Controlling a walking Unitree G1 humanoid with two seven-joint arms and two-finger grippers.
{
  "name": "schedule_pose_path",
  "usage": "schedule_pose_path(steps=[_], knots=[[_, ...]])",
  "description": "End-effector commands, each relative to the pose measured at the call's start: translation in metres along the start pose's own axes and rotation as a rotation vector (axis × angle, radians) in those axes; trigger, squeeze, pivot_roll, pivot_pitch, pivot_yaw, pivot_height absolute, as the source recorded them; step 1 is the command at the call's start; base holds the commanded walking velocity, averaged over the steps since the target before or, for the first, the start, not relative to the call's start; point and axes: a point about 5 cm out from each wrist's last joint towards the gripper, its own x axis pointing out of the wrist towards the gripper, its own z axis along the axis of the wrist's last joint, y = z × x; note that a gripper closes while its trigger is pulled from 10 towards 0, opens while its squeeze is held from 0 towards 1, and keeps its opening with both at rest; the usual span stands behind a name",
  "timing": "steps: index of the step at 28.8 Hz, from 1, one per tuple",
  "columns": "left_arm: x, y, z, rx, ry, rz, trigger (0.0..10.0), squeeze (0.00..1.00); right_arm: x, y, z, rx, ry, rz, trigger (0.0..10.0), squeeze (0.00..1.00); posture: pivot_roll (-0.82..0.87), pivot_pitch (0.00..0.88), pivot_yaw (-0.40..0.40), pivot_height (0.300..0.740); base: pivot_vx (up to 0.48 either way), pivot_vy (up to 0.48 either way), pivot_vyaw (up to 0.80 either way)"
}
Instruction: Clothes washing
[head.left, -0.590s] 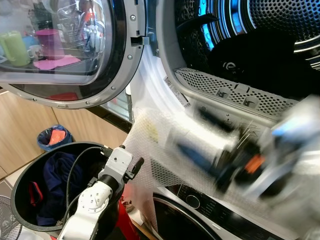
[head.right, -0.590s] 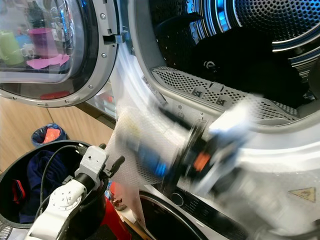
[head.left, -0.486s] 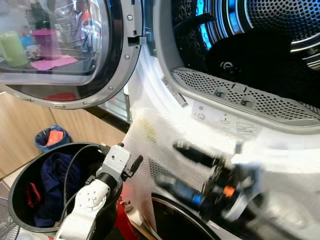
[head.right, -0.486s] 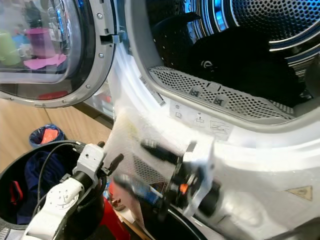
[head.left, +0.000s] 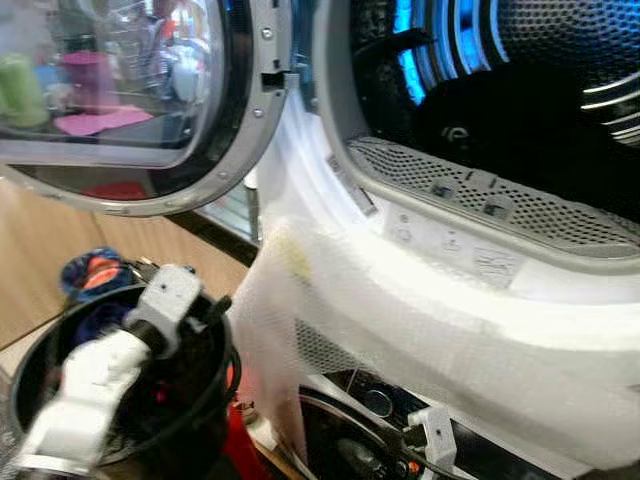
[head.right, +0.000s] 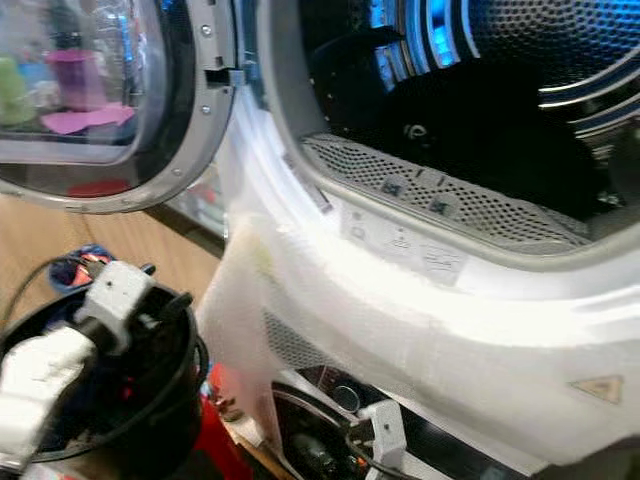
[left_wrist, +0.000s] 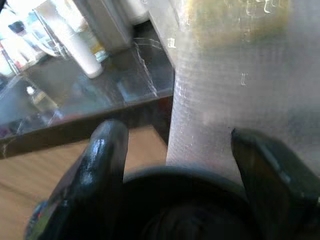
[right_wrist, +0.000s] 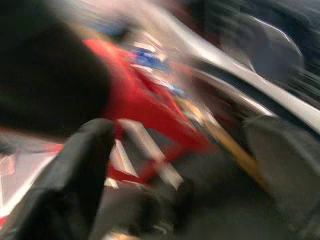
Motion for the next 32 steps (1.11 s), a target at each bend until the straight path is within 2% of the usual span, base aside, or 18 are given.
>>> schedule_pose_path(steps=[1,3,4,7,10,11,14,16,21,24,27,32], knots=[[-0.010,0.001,-0.002,0.050,0.056,-0.143,10.0,0.00,0.002,-0.021,-0.010,0.035,0.023,-0.153,10.0,0.00,0.23,0.081,-0.053,0.740,0.000,0.000,0.00],[-0.019,0.009,-0.007,0.085,0.126,-0.207,10.0,0.00,0.003,-0.031,-0.023,0.042,0.067,-0.241,10.0,0.00,0.24,0.077,-0.055,0.740,0.000,0.000,0.00],[-0.023,0.014,-0.010,0.066,0.163,-0.239,10.0,0.00,0.003,-0.037,-0.034,0.061,0.112,-0.318,10.0,0.00,0.26,0.073,-0.051,0.740,0.000,0.000,0.00],[-0.026,0.016,-0.016,0.070,0.213,-0.289,10.0,0.00,0.006,-0.038,-0.044,0.080,0.142,-0.343,10.0,0.00,0.26,0.069,-0.054,0.740,0.000,0.000,0.00],[-0.027,0.018,-0.025,0.125,0.283,-0.321,10.0,0.00,0.010,-0.034,-0.051,0.072,0.158,-0.349,10.0,0.00,0.26,0.069,-0.054,0.740,0.000,0.000,0.00],[-0.025,0.018,-0.027,0.126,0.285,-0.315,10.0,1.00,0.010,-0.034,-0.052,0.070,0.160,-0.355,10.0,0.00,0.26,0.065,-0.055,0.740,0.000,0.000,0.00],[-0.013,0.018,-0.036,0.120,0.293,-0.274,10.0,1.00,0.011,-0.037,-0.054,0.084,0.161,-0.413,10.0,0.00,0.26,0.062,-0.057,0.740,0.000,0.000,0.00],[-0.003,0.003,-0.040,0.078,0.270,-0.325,10.0,1.00,0.012,-0.035,-0.055,0.074,0.162,-0.417,10.0,0.00,0.26,0.055,-0.063,0.740,0.000,0.000,0.00],[0.018,-0.013,-0.049,0.071,0.287,-0.377,10.0,1.00,0.012,-0.034,-0.061,0.045,0.192,-0.426,10.0,0.00,0.26,0.051,-0.072,0.740,0.000,0.000,0.00],[0.023,-0.017,-0.050,0.055,0.277,-0.395,10.0,1.00,0.012,-0.035,-0.061,0.043,0.188,-0.430,10.0,0.00,0.26,0.055,-0.077,0.740,0.000,0.000,0.00],[0.034,-0.025,-0.060,0.088,0.325,-0.430,10.0,1.00,0.011,-0.036,-0.060,0.036,0.181,-0.444,10.0,0.00,0.24,0.058,-0.080,0.740,0.000,0.000,0.00],[0.041,-0.026,-0.064,0.099,0.343,-0.437,10.0,1.00,0.010,-0.040,-0.056,0.032,0.154,-0.462,10.0,0.00,0.22,0.063,-0.090,0.740,0.000,0.000,0.00]])
